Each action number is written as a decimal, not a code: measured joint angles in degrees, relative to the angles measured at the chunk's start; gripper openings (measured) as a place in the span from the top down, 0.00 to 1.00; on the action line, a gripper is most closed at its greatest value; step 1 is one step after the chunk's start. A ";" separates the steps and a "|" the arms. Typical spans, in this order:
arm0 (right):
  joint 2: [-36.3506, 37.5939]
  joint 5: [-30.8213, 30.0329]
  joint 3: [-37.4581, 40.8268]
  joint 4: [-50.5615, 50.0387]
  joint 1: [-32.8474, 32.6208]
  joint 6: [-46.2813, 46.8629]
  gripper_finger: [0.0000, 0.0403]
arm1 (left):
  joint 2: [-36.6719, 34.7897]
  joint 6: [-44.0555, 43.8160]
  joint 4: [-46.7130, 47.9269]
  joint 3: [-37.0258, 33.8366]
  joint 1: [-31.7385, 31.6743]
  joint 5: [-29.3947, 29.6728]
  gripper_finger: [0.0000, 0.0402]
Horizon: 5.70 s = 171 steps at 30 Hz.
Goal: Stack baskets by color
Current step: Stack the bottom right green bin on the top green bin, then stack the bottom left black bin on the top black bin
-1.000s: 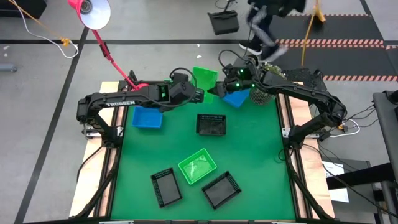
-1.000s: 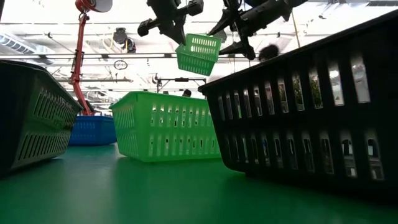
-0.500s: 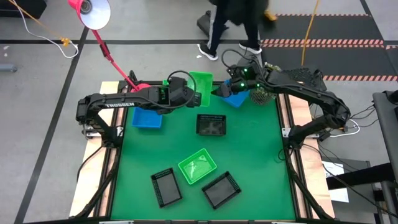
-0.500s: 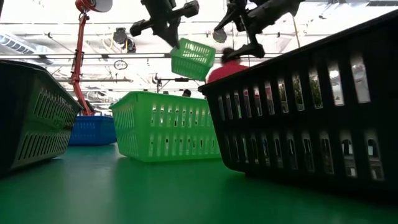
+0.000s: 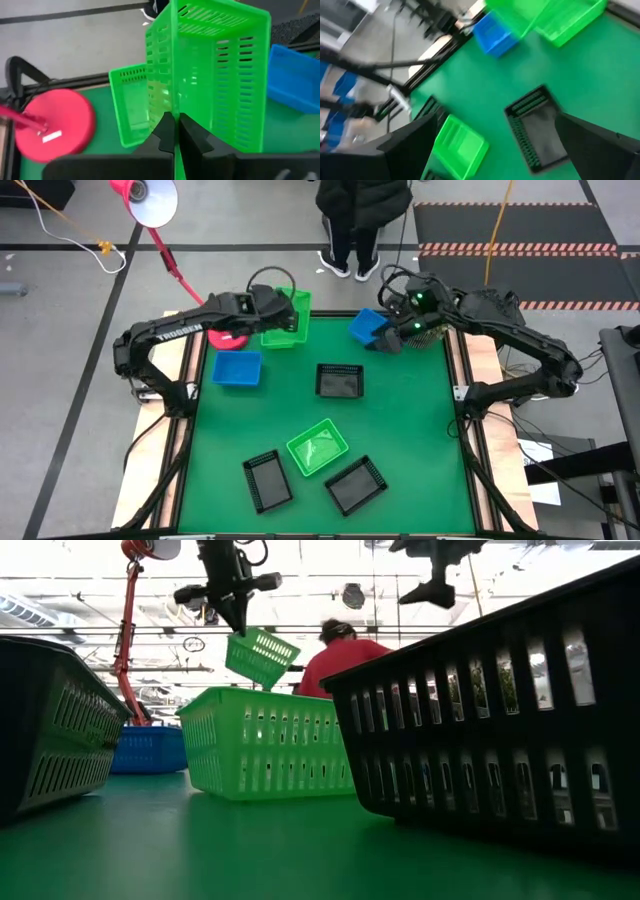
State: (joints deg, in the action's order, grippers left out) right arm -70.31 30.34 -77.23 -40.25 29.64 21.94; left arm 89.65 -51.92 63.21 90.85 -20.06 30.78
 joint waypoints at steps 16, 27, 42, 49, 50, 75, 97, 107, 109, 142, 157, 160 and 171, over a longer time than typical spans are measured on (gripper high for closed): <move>6.06 1.04 0.02 -2.89 -0.49 -2.82 0.02 | -0.88 15.65 -11.81 -7.47 -18.03 -20.90 0.99; 5.88 -3.78 0.02 -0.12 0.15 1.48 0.02 | -1.00 16.99 -20.99 -16.81 -23.59 -29.66 0.99; 5.48 -11.02 0.46 4.33 0.41 5.02 0.02 | -14.05 10.39 -36.31 -35.16 -32.11 -38.44 0.99; 5.49 -10.79 5.97 15.70 0.41 11.79 0.02 | -14.37 9.12 -46.18 -40.94 -33.44 -40.23 0.99; 5.49 -10.79 7.00 17.61 0.41 13.27 0.02 | -14.34 9.12 -46.82 -41.61 -33.70 -40.40 0.99; 5.45 -11.03 13.18 29.99 0.39 20.39 0.02 | -13.24 12.11 -49.60 -45.42 -34.81 -43.16 0.99; 5.45 -10.83 13.18 29.94 0.39 20.46 0.02 | -8.60 12.95 -50.02 -45.42 -34.18 -42.24 0.80; 5.45 -10.79 13.18 29.77 0.33 21.66 0.02 | -9.59 14.53 -54.63 -45.42 -34.17 -40.69 0.49; 5.45 -10.79 13.18 29.48 0.28 22.01 0.02 | -10.32 14.71 -56.26 -45.40 -34.00 -40.77 0.47; 7.01 -0.07 13.18 1.58 -5.09 3.06 0.02 | -22.57 13.93 -50.66 -36.18 23.14 -22.90 0.71; 12.24 -0.36 13.16 -3.39 -8.07 -3.15 0.02 | -7.98 -5.50 -20.48 -25.70 49.77 -23.27 0.49; 12.94 -0.43 13.16 -3.35 -8.07 -3.14 0.02 | -6.34 -6.59 -17.54 -25.70 53.44 -21.80 0.40; 14.48 -0.72 13.16 -3.38 -8.05 -3.24 0.02 | -4.97 -2.77 -18.20 -32.48 53.63 -22.86 0.45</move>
State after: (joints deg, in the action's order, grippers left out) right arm -55.83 29.62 -64.07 -43.63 21.58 18.69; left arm 84.68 -54.69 45.01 58.37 33.57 7.92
